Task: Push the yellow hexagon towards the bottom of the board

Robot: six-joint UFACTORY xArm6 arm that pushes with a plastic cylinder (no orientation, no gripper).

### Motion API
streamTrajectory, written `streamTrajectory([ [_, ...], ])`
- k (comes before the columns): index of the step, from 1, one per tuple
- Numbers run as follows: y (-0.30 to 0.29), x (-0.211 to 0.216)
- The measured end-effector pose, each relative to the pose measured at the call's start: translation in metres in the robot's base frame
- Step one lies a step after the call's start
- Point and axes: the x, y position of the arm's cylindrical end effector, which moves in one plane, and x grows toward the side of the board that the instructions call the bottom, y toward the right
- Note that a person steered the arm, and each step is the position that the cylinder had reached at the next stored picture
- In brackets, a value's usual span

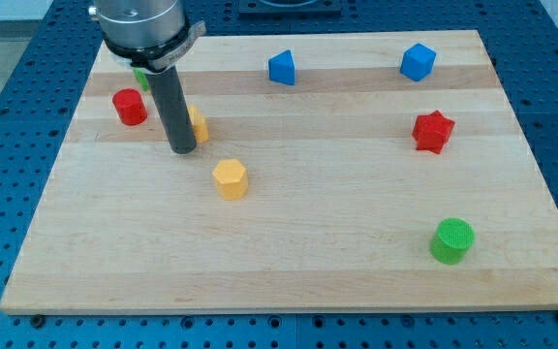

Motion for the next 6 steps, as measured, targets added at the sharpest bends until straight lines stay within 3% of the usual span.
streamTrajectory([
  [2,-0.001,0.015],
  [3,0.066,0.031],
  [4,0.080,0.032],
  [6,0.049,0.106],
])
